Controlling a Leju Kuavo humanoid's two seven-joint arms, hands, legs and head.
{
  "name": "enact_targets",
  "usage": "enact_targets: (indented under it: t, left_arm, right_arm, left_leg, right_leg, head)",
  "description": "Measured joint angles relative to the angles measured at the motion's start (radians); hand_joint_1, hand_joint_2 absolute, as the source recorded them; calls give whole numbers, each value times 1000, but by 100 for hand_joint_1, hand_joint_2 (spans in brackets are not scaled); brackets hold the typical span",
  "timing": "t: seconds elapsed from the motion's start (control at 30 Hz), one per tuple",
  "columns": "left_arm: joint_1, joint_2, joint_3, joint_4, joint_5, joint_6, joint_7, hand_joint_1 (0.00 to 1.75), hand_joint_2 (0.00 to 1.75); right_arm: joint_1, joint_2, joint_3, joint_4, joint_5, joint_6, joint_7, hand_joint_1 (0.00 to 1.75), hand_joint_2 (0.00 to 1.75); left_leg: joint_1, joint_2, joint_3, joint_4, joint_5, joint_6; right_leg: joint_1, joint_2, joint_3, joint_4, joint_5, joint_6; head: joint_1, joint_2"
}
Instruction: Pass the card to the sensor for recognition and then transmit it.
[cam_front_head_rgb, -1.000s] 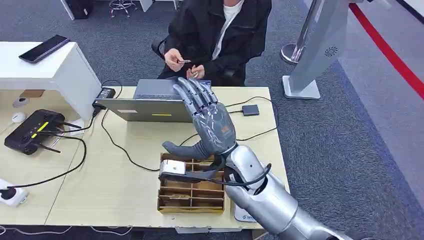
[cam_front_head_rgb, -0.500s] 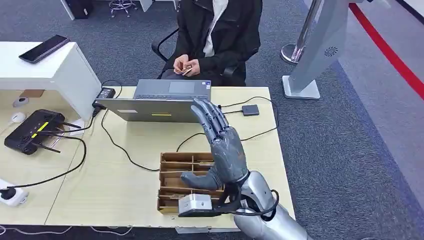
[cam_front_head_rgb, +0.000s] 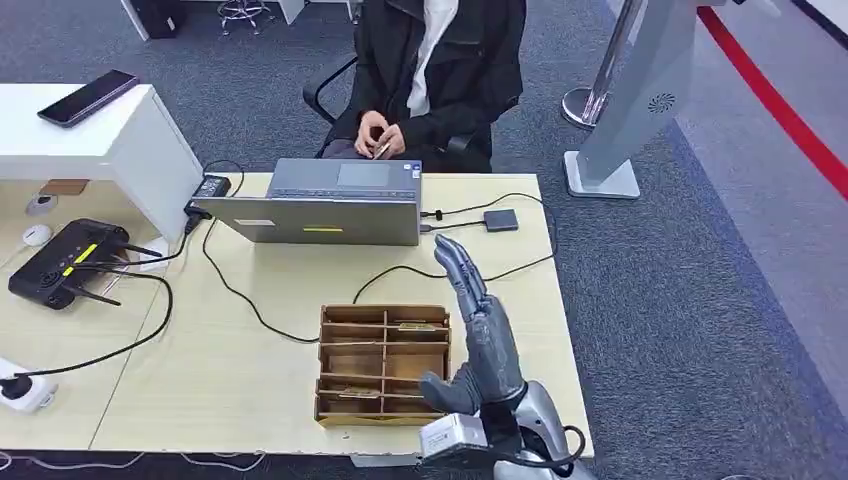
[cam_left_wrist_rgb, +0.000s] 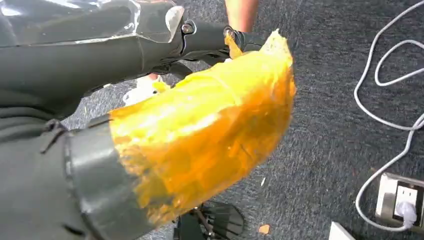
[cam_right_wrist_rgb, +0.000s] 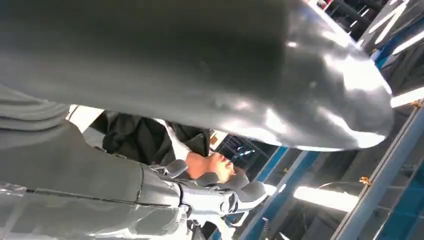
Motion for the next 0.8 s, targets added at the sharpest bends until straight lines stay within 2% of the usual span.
enact_targets:
  t: [0.37, 0.8]
  left_arm:
    - [-8, 3, 21, 0, 10, -2, -13, 0, 0]
    - [28, 0, 37, 0, 16, -2, -35, 0, 0]
  right_arm:
    - [41, -14, -43, -29, 1, -21, -25, 0, 0]
    - [125, -27, -64, -80, 41, -44, -34, 0, 0]
  left_leg:
    - [0, 0, 0, 0, 0, 0]
    - [0, 0, 0, 0, -1, -1]
  right_leg:
    - [0, 0, 0, 0, 0, 0]
    - [0, 0, 0, 0, 0, 0]
  head:
    - [0, 0]
    - [0, 0]
